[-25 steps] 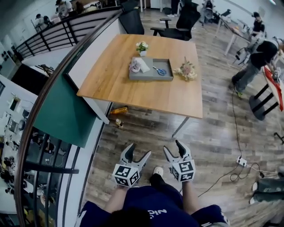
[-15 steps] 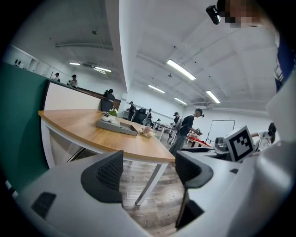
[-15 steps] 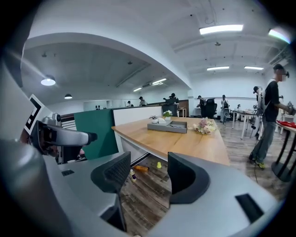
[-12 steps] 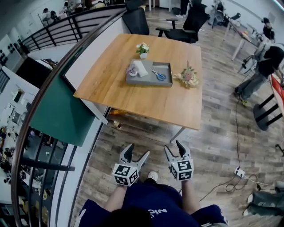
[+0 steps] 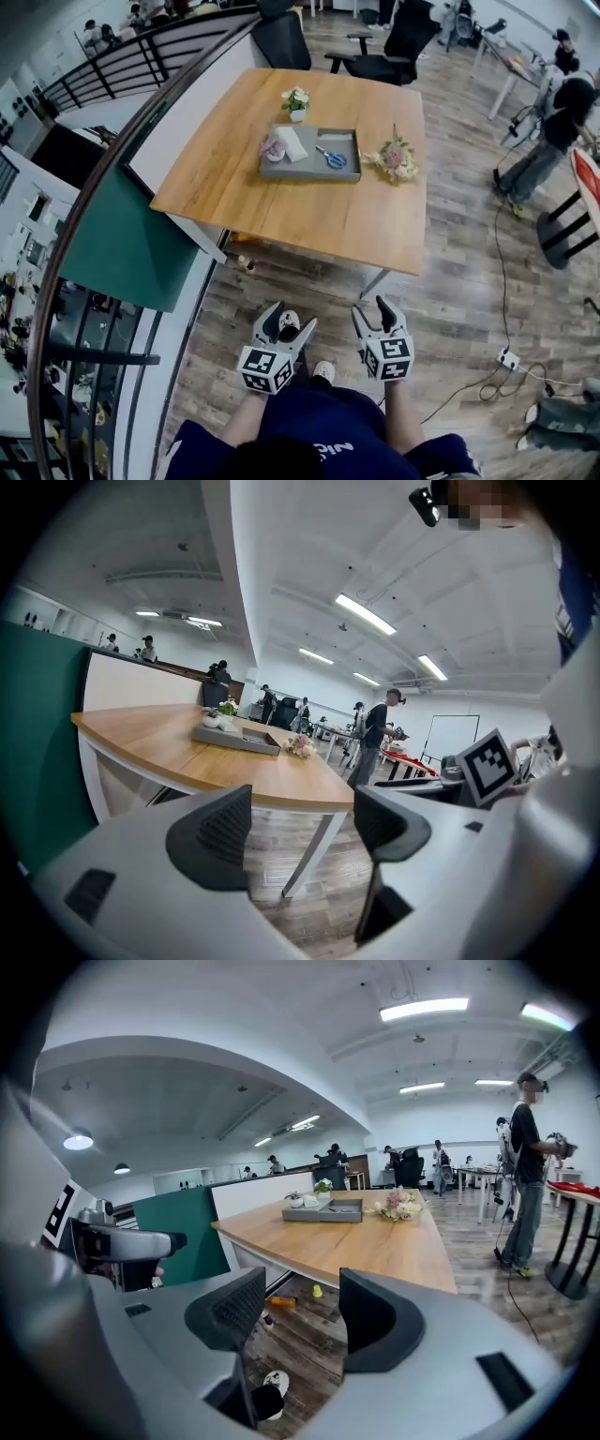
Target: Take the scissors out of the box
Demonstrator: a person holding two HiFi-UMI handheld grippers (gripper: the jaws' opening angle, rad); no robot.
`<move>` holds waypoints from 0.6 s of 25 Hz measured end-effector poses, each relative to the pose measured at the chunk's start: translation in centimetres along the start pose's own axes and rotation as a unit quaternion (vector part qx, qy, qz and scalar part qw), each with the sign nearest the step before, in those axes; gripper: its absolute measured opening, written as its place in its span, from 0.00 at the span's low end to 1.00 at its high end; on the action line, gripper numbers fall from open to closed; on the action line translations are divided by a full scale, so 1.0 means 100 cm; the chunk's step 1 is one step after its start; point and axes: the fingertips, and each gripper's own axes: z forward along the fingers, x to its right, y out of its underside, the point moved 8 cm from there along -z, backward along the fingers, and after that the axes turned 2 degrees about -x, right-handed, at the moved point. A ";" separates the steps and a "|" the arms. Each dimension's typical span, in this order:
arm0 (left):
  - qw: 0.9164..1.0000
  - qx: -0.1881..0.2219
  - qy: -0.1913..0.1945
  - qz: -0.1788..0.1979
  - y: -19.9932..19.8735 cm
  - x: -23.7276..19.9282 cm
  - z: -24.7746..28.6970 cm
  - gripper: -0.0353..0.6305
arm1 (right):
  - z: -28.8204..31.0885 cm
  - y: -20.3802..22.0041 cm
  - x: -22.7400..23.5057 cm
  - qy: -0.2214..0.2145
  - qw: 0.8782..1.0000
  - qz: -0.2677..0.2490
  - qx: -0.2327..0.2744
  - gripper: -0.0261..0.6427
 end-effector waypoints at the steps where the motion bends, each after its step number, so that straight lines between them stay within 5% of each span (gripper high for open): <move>1: 1.000 -0.003 0.003 -0.001 0.002 -0.003 0.004 0.56 | 0.003 0.001 0.001 0.002 1.000 0.002 -0.001 0.42; 15: 0.997 -0.013 0.069 0.021 -0.043 -0.073 0.098 0.56 | 0.088 -0.043 0.018 0.048 0.999 0.010 -0.011 0.41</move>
